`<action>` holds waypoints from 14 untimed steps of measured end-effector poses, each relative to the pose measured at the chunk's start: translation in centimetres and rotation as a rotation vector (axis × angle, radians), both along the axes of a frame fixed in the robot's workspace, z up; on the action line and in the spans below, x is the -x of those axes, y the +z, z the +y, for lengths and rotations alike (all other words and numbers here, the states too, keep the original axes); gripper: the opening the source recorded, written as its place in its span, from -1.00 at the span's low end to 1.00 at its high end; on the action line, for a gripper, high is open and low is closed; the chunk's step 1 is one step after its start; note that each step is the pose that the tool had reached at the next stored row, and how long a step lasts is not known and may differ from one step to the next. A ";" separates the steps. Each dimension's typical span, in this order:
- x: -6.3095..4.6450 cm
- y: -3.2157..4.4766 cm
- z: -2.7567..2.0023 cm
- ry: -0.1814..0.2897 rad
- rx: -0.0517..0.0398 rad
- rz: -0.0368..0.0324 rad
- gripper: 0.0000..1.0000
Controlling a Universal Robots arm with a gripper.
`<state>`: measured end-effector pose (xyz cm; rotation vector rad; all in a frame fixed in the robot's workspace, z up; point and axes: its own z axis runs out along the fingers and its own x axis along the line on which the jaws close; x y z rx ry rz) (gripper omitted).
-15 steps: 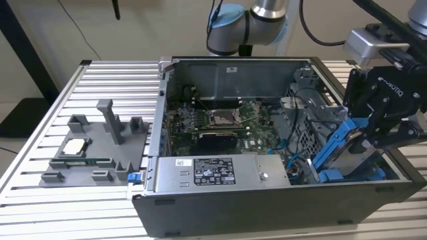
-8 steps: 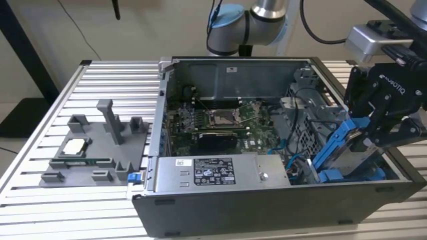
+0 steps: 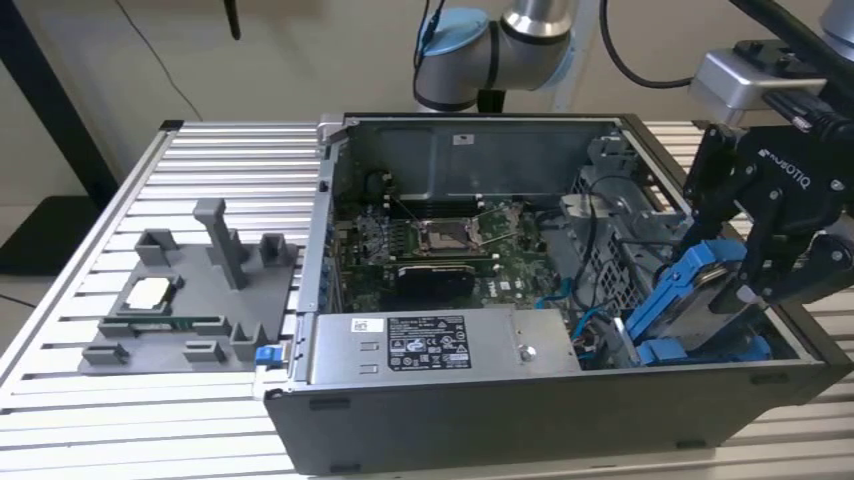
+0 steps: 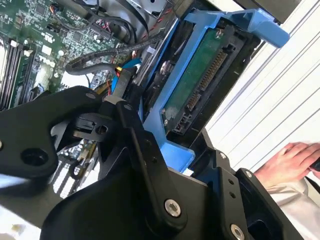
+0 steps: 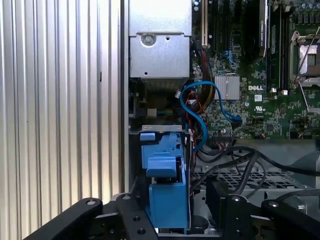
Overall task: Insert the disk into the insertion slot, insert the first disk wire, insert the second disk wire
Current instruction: 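Insert the second disk wire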
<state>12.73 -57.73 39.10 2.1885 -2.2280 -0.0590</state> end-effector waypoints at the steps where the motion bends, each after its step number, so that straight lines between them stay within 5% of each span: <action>1: 0.0 0.00 0.00 0.000 0.0000 0.0000 0.17; 7: 0.0 -0.04 0.00 0.000 -0.0044 0.0001 -0.33; 14: 0.0 -0.03 0.00 -0.002 -0.0212 0.0000 -0.36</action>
